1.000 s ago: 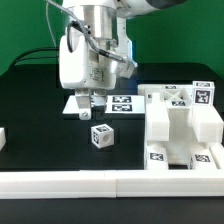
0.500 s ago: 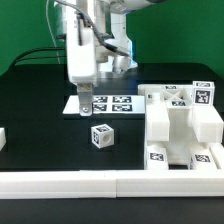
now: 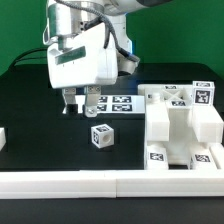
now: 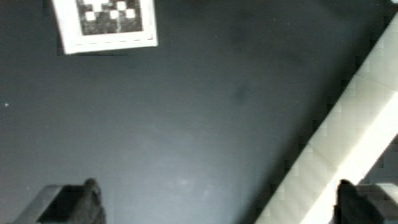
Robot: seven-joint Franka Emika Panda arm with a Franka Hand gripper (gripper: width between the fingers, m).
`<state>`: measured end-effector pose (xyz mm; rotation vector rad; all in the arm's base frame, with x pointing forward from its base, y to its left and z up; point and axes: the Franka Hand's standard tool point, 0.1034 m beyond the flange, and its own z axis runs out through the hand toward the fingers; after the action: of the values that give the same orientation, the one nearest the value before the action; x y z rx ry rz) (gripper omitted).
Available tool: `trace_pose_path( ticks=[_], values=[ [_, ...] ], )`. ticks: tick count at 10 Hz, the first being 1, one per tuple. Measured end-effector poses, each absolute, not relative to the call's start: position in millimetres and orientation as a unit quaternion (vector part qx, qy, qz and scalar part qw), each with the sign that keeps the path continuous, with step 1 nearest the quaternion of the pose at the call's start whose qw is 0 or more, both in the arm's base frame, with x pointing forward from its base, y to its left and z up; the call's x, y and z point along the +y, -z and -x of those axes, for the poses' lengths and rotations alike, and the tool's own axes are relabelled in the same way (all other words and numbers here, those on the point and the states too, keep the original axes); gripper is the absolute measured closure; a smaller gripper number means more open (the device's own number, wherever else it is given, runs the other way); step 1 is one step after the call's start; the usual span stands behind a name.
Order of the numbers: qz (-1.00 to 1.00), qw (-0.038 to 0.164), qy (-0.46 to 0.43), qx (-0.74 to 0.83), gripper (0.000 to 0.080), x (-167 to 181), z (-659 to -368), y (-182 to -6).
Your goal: Assemble chair
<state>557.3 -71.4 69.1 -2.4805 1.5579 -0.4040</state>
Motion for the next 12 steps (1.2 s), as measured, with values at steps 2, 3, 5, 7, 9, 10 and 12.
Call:
trace_pose_path(
  ticks=[2, 3, 5, 7, 9, 10, 12],
  values=[
    [0.815, 0.158, 0.046, 0.556, 0.015, -76, -552, -67.6],
    [0.81, 0.167, 0.036, 0.561, 0.015, -82, -552, -67.1],
    [0.81, 0.155, 0.046, 0.563, 0.015, -79, -549, -63.4],
    [0.821, 0.146, 0.033, 0.55, 0.015, -73, -546, -59.1],
    [0.877, 0.126, -0.009, 0.464, 0.015, -51, -544, -39.6],
    [0.879, 0.129, -0.015, 0.459, 0.015, -57, -541, -28.6],
    [0.879, 0.119, -0.001, 0.461, 0.015, -62, -539, -29.0]
  ],
)
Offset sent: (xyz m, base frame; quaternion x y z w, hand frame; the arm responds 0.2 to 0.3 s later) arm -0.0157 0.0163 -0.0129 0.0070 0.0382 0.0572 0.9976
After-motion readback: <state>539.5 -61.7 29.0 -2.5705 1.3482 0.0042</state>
